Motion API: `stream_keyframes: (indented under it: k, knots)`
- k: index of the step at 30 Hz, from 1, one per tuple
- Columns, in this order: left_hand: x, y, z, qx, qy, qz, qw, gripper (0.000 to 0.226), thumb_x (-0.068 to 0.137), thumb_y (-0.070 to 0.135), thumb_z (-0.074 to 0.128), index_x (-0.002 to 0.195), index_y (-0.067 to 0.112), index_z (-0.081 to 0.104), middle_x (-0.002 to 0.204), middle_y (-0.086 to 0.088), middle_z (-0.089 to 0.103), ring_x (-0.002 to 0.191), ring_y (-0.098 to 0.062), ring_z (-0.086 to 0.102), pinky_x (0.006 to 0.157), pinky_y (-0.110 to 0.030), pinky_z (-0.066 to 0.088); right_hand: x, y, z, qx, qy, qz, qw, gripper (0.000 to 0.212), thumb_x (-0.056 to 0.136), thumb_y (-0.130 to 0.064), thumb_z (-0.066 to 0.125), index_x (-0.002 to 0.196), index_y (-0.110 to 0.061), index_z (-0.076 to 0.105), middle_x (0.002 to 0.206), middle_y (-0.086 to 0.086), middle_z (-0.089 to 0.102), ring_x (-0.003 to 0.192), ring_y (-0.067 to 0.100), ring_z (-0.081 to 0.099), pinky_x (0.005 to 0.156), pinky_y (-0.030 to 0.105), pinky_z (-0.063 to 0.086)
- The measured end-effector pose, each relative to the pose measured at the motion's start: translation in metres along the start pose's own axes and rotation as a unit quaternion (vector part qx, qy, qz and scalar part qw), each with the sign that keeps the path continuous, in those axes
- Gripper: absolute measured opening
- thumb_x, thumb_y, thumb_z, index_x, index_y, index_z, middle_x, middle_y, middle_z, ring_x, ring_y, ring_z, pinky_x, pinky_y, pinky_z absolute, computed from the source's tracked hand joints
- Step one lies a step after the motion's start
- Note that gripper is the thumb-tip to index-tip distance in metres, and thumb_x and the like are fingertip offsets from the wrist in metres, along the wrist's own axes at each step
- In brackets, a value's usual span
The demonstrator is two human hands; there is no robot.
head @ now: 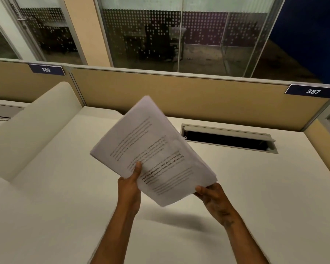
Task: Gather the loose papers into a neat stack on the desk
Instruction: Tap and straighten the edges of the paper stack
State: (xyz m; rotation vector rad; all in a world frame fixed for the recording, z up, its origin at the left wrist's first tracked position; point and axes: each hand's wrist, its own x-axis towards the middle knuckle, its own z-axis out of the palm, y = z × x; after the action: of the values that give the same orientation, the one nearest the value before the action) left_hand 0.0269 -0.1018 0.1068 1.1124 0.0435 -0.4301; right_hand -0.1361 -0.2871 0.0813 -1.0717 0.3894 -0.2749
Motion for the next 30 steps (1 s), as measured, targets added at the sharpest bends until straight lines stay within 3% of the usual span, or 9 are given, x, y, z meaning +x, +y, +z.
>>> stream_keyframes:
  k: [2,5,9,12,14,16,20,24,30]
  knots:
    - [-0.007,-0.007,0.005,-0.028,-0.010,-0.004,1.000,0.034,0.095,0.015,0.060,0.128,0.024,0.061,0.114,0.002,0.076,0.105,-0.020,0.071,0.089,-0.039,0.059,0.005,-0.003,0.018,0.041,0.036,-0.035,0.998,0.046,0.082,0.000,0.071,0.124,-0.016,0.064,0.122,0.016,0.068,0.115,0.029,0.065,0.096,0.045,0.055]
    - [-0.021,-0.018,0.004,-0.075,-0.037,-0.045,0.995,0.035,0.096,0.015,0.057,0.130,0.024,0.060,0.123,-0.002,0.074,0.109,-0.020,0.071,0.091,-0.039,0.060,0.012,-0.015,0.036,0.025,0.099,-0.077,0.992,0.040,0.083,-0.006,0.067,0.121,-0.018,0.063,0.113,0.012,0.071,0.101,0.023,0.070,0.081,0.040,0.060]
    - [-0.003,-0.002,-0.036,-0.068,-0.079,-0.045,0.994,0.055,0.086,0.025,0.066,0.137,0.011,0.056,0.131,-0.011,0.069,0.117,-0.025,0.068,0.098,-0.040,0.055,0.014,-0.035,0.022,-0.063,0.114,-0.094,0.987,0.032,0.078,-0.013,0.072,0.107,-0.025,0.072,0.104,0.011,0.075,0.095,0.027,0.070,0.082,0.048,0.059]
    - [0.030,0.042,-0.073,0.057,-0.109,0.012,0.992,0.088,0.060,0.047,0.090,0.134,0.013,0.059,0.114,-0.004,0.076,0.098,-0.016,0.074,0.083,-0.027,0.061,0.014,-0.048,-0.001,-0.116,0.090,-0.091,0.985,0.034,0.075,-0.021,0.076,0.109,-0.027,0.072,0.105,0.013,0.075,0.100,0.032,0.069,0.083,0.050,0.057]
    - [0.042,0.062,-0.076,0.186,-0.162,0.019,0.969,0.080,0.058,0.047,0.090,0.128,0.021,0.063,0.114,-0.003,0.077,0.100,-0.017,0.074,0.081,-0.026,0.061,0.015,-0.051,-0.009,-0.162,0.072,-0.080,0.981,0.038,0.074,-0.033,0.078,0.111,-0.028,0.072,0.103,0.009,0.076,0.100,0.030,0.070,0.081,0.045,0.058]
    - [0.047,0.063,-0.064,0.276,-0.203,0.015,0.940,0.067,0.061,0.043,0.086,0.121,0.017,0.069,0.112,-0.005,0.078,0.101,-0.020,0.074,0.078,-0.026,0.059,0.020,-0.049,-0.010,-0.194,0.059,-0.063,0.977,0.034,0.079,-0.027,0.075,0.112,-0.026,0.071,0.101,0.008,0.076,0.099,0.031,0.070,0.080,0.041,0.057]
    - [0.039,0.046,-0.044,0.282,-0.149,0.022,0.948,0.067,0.053,0.062,0.087,0.097,0.013,0.077,0.094,-0.006,0.080,0.085,-0.020,0.076,0.071,-0.030,0.059,0.026,-0.040,-0.008,-0.222,0.054,-0.058,0.972,0.033,0.079,-0.025,0.074,0.112,-0.021,0.073,0.099,0.008,0.077,0.096,0.028,0.072,0.082,0.042,0.059]
    - [0.028,0.019,-0.051,0.245,-0.093,0.022,0.965,0.027,0.075,0.039,0.081,0.089,0.015,0.077,0.086,-0.004,0.080,0.079,-0.023,0.073,0.072,-0.038,0.056,0.024,-0.028,-0.016,-0.221,0.063,-0.043,0.972,0.035,0.076,-0.028,0.081,0.110,-0.025,0.073,0.098,0.005,0.078,0.093,0.023,0.074,0.077,0.035,0.061]
    - [0.004,-0.021,-0.064,0.227,-0.046,-0.019,0.973,0.042,0.069,0.051,0.080,0.090,0.015,0.079,0.085,-0.006,0.080,0.079,-0.024,0.074,0.067,-0.034,0.059,0.018,0.010,-0.021,-0.199,0.086,0.014,0.976,0.068,0.045,-0.056,0.090,0.104,-0.026,0.075,0.101,0.003,0.079,0.096,0.017,0.074,0.076,0.028,0.059]
